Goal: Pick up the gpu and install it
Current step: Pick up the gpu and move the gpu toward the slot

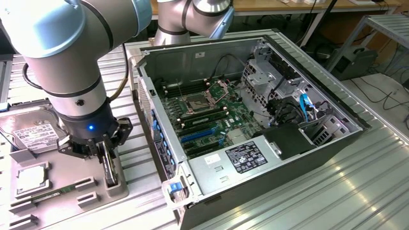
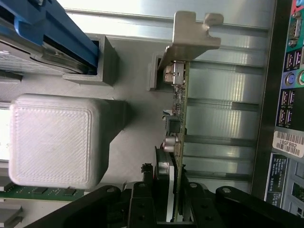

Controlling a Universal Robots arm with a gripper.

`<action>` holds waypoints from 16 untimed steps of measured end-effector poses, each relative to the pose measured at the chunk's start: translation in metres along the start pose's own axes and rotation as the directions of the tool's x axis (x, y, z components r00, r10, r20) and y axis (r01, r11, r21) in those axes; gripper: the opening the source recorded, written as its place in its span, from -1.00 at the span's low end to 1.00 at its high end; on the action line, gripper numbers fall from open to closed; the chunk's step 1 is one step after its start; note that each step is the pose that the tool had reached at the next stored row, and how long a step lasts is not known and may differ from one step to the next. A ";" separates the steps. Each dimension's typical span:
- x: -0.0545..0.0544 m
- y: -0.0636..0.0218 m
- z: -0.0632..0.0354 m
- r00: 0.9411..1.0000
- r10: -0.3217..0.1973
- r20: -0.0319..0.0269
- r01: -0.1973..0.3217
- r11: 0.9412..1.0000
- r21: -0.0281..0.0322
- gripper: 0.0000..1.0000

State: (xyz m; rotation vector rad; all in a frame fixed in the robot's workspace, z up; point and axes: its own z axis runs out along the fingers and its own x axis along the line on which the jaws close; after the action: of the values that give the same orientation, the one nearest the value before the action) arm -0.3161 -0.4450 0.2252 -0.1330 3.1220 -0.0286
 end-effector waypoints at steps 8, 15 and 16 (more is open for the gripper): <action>0.000 0.0000 0.0000 1.000 0.000 0.000 0.000 1.000 0.000 -0.43; 0.000 -0.0008 -0.0037 1.000 0.000 0.000 0.000 1.000 0.000 -0.43; 0.000 -0.0008 -0.0050 1.000 0.000 0.000 0.000 1.000 0.000 -0.43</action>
State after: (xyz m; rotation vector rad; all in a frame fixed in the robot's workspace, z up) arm -0.3161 -0.4458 0.2302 -0.1329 3.1220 -0.0286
